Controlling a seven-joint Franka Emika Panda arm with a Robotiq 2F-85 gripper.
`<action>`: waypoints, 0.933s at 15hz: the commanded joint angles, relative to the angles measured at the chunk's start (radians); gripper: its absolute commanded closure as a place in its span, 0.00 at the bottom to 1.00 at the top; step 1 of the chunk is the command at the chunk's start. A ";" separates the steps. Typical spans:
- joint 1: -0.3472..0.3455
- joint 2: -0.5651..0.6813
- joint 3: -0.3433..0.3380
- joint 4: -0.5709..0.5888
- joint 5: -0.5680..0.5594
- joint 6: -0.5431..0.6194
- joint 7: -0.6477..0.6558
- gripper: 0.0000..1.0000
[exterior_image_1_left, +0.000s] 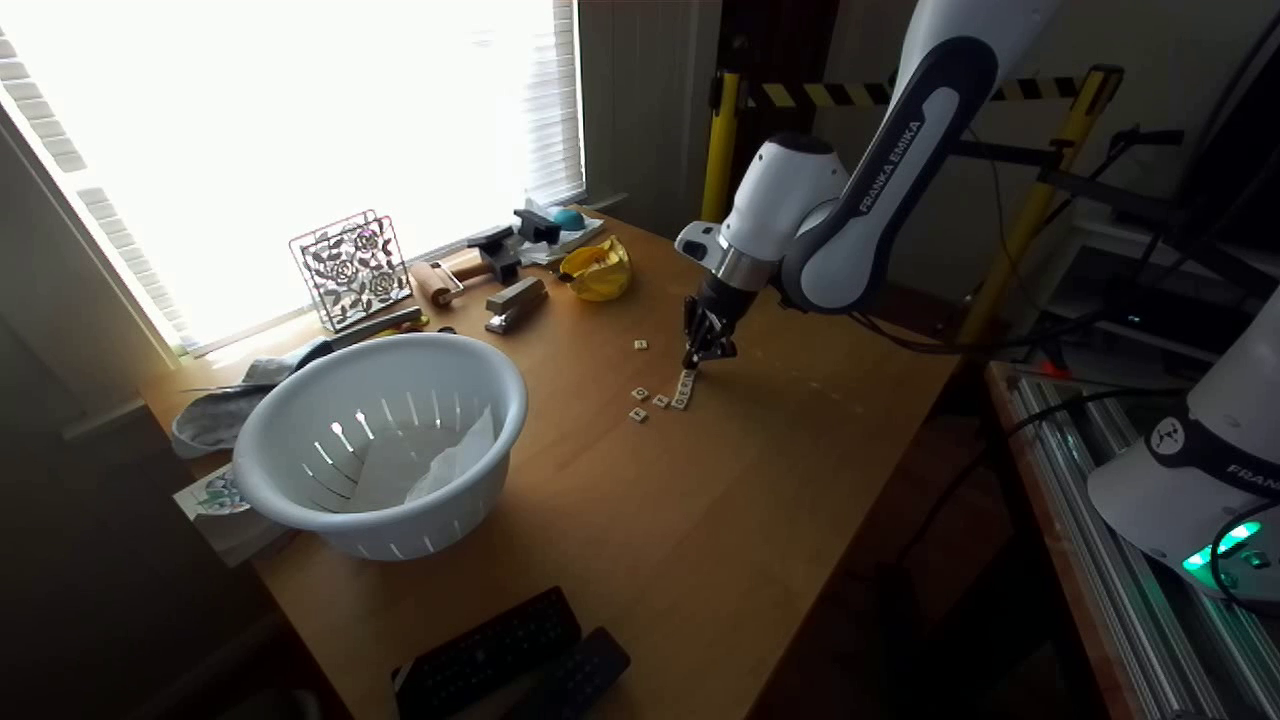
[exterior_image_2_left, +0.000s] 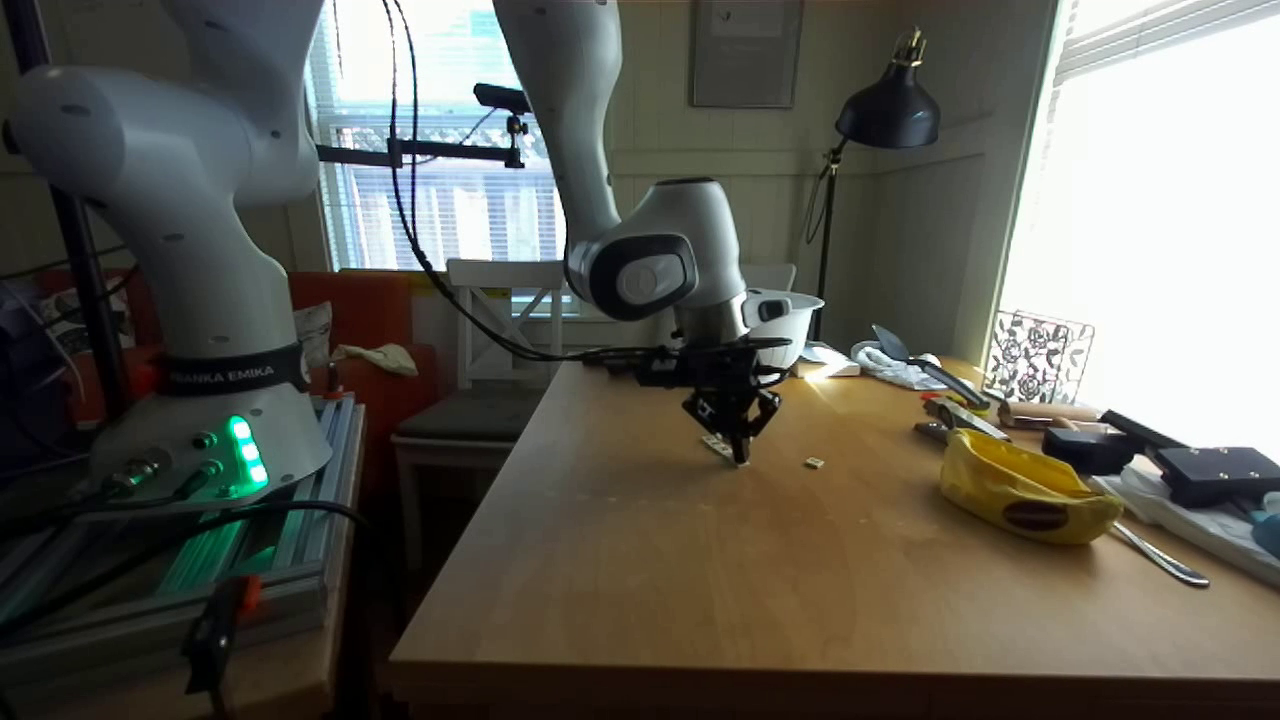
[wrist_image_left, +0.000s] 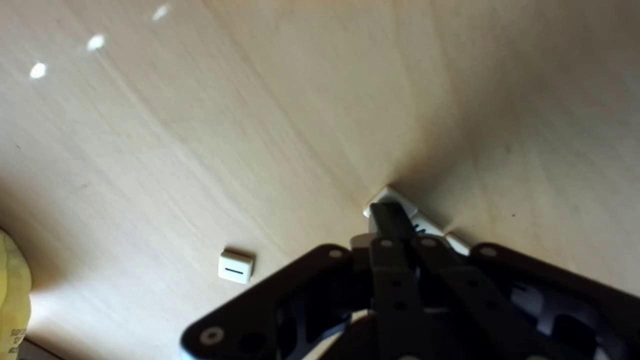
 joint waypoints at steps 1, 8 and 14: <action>0.000 0.009 -0.001 -0.015 -0.010 0.010 0.004 1.00; -0.002 0.009 0.004 -0.015 -0.011 0.008 0.002 1.00; -0.010 -0.018 0.006 -0.033 -0.010 0.015 0.002 1.00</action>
